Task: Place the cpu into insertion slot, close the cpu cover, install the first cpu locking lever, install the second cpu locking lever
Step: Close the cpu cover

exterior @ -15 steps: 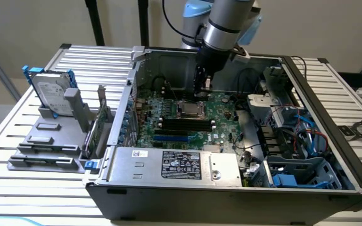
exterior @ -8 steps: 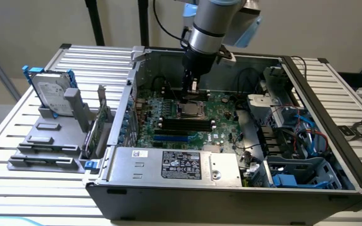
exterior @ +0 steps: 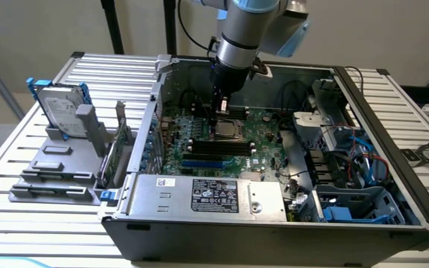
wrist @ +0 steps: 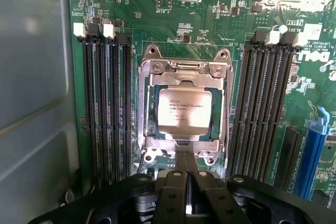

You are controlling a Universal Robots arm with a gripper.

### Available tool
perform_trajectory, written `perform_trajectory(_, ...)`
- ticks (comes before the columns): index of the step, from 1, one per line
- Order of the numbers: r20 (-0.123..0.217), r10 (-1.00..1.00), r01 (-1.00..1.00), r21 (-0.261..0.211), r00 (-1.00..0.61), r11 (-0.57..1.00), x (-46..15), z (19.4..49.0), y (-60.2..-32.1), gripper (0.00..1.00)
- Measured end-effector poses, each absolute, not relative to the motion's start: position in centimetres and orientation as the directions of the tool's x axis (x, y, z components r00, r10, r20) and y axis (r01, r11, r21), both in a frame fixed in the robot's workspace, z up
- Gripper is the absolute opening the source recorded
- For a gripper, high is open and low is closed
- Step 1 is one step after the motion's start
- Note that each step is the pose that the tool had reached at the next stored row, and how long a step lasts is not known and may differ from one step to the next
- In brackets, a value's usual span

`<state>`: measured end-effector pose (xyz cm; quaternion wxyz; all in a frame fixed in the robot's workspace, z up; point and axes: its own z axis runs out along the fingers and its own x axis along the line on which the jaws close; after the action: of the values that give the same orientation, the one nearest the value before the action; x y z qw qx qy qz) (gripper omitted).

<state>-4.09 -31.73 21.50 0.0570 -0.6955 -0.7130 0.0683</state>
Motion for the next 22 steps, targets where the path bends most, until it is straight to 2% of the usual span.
perform_trajectory(13,-0.009,1.000,0.984,-0.177,-0.026,0.024,-4.2,20.2,-31.7,0.11)
perform_trajectory(22,-0.006,1.000,0.983,-0.183,-0.026,0.025,-4.3,20.7,-31.8,0.11)
